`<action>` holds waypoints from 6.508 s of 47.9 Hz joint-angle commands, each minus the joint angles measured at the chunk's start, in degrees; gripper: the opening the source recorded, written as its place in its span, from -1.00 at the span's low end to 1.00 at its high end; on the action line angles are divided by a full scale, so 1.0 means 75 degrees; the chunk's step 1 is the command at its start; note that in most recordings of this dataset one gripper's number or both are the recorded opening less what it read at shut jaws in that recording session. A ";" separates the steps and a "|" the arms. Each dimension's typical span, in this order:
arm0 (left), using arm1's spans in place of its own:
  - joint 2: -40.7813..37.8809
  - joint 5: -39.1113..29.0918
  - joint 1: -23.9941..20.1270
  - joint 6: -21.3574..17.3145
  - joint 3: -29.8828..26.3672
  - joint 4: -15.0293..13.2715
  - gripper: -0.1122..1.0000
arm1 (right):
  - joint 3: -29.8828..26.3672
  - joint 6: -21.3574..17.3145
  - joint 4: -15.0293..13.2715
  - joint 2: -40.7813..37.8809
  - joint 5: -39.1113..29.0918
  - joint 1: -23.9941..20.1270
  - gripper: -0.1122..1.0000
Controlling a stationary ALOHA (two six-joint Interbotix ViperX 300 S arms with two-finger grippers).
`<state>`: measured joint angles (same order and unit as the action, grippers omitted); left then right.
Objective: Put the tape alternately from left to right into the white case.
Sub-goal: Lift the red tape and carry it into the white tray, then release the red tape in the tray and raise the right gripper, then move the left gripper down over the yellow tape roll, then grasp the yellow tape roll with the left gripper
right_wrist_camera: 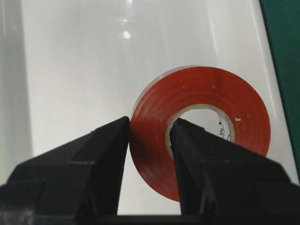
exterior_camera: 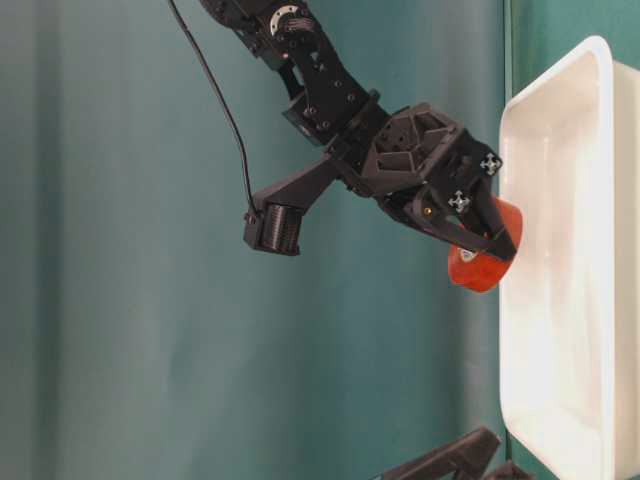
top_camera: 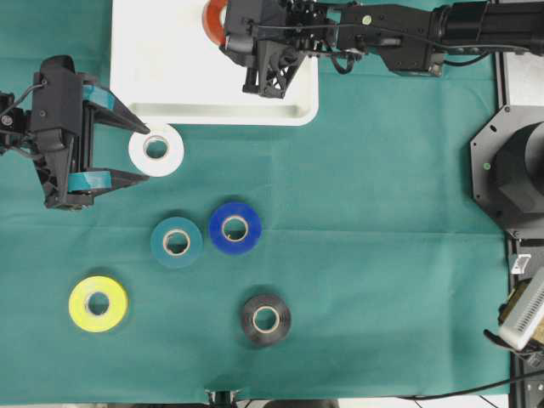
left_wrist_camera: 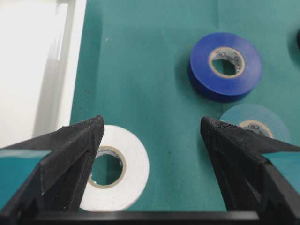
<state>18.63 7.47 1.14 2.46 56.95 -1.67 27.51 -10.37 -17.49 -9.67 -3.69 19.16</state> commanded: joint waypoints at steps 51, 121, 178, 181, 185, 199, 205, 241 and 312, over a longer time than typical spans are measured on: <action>0.0047 0.0035 -0.0012 -0.0012 -0.0117 -0.0012 0.84 | -0.0211 0.0035 -0.0152 0.0141 0.0082 0.0023 0.71; 0.0059 0.0035 -0.0023 -0.0012 -0.0129 -0.0012 0.84 | 0.1758 -0.0012 -0.0152 0.2250 0.0082 -0.2367 0.71; 0.0105 -0.0199 0.0750 -0.0059 -0.0117 0.0012 0.84 | 0.2297 -0.0023 -0.0152 0.2695 0.0164 -0.2672 0.71; 0.0105 -0.0246 0.0984 -0.0070 -0.0129 0.0012 0.84 | 0.2297 -0.0023 -0.0141 0.2695 0.0164 -0.2672 0.71; 0.0105 -0.0258 0.1242 -0.0094 -0.0129 0.0012 0.84 | 0.2297 -0.0023 -0.0141 0.2695 0.0164 -0.2660 0.71; 0.0117 -0.0305 0.2063 -0.0082 0.0000 0.0023 0.84 | 0.2297 -0.0023 -0.0152 0.2695 0.0164 -0.2672 0.71; 0.0117 -0.0316 0.2344 -0.0082 0.0105 0.0023 0.84 | 0.2297 -0.0023 -0.0141 0.2695 0.0164 -0.2660 0.71; 0.0176 -0.1371 0.3398 -0.0188 0.0246 0.0035 0.84 | 0.2320 -0.0023 -0.0141 0.2695 0.0164 -0.2672 0.71; -0.2355 -0.0738 0.3398 -0.0105 -0.0598 0.0035 0.83 | 0.2414 -0.0023 -0.0141 0.2695 0.0164 -0.2672 0.71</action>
<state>0.26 1.41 26.37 1.58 53.09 -1.58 46.14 -10.55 -18.54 9.23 -3.08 -0.70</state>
